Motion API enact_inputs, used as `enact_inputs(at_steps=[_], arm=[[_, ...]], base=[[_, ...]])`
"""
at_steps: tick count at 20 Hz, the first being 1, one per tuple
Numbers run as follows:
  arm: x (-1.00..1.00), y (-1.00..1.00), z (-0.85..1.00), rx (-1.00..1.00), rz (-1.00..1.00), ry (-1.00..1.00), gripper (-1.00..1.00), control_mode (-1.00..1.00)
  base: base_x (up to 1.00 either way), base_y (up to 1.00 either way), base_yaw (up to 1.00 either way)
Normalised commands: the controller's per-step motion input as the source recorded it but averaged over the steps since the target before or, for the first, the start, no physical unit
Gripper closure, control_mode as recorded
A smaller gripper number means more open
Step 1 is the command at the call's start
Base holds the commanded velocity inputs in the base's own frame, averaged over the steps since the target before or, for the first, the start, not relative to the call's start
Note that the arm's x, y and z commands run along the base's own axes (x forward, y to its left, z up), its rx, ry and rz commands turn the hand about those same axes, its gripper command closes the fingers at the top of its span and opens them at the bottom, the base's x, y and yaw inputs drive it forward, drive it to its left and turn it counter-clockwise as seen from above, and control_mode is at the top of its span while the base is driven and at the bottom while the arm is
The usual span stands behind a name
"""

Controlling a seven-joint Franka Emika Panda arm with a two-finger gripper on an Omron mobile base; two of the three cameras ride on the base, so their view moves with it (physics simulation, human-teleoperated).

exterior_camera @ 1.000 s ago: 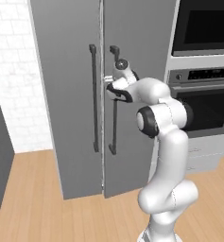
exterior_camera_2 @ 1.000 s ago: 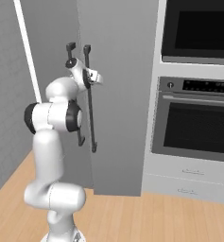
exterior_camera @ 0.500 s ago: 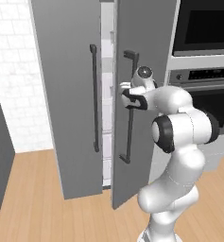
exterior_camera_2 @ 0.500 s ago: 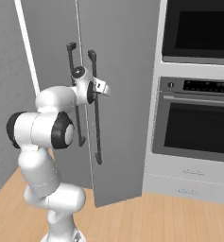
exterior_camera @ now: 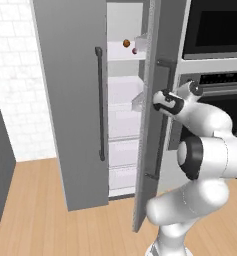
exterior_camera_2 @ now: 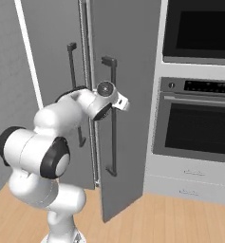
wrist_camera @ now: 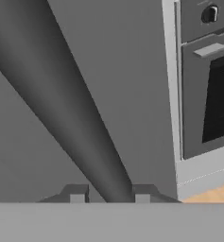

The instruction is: Take the strawberry from the fridge and place it on top of the pancake, located on the dining counter.

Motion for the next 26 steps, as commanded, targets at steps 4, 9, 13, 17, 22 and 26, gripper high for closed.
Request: enact_inputs(at_steps=[4,9,13,17,22,26], arm=[[-0.62,-1.00,-0.02,0.21,0.00,0.00,1.00,-1.00],[-0.33,-1.00,-0.11,0.16,0.02,-0.07,1.00,-1.00],[0.04,-1.00,-0.04,0.00,0.00,-0.20,1.00,-1.00],[0.38,-1.00,0.00,0.03,0.00,-0.11,1.00,-1.00],[-0.22,-0.44,0.02,0.00,-0.02,-0.20,1.00,-1.00],[-1.00,0.74,0.28,-0.04,-0.02,-0.31,1.00,-1.00]], base=[[0.00,0.00,0.00],[0.00,0.00,0.00],[0.00,0.00,0.00],[0.00,0.00,0.00],[0.00,0.00,0.00],[0.00,0.00,0.00]])
